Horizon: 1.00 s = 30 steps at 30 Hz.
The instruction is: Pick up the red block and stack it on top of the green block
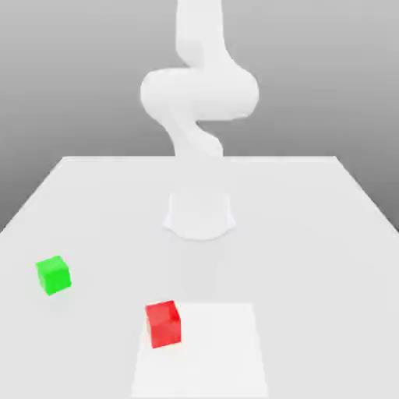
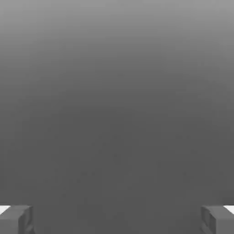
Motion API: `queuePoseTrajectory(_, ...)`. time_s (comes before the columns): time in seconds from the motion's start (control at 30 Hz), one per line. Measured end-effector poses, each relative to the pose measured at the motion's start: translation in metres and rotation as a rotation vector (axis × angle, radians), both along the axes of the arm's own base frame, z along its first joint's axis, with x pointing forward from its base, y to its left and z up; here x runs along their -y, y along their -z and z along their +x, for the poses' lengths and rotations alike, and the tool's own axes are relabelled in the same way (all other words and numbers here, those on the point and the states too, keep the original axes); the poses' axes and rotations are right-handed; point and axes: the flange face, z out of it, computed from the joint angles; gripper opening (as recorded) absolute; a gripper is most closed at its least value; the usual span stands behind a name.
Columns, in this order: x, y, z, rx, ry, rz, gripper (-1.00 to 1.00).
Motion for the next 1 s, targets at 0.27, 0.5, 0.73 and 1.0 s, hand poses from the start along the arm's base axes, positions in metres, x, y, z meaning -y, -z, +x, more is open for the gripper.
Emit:
queuePoseTrajectory(0.27, 0.026, 0.176, 0.064, -0.236, 0.384, 0.115, 0.00)
queuePoseTrajectory(0.5, 0.057, 0.324, 0.058, -0.417, 0.712, 0.256, 0.00)
queuePoseTrajectory(0.73, 0.066, 0.440, 0.010, -0.580, 1.033, 0.439, 0.00)
queuePoseTrajectory(1.0, 0.064, 0.489, 0.007, -0.593, 1.074, 0.471, 0.00)
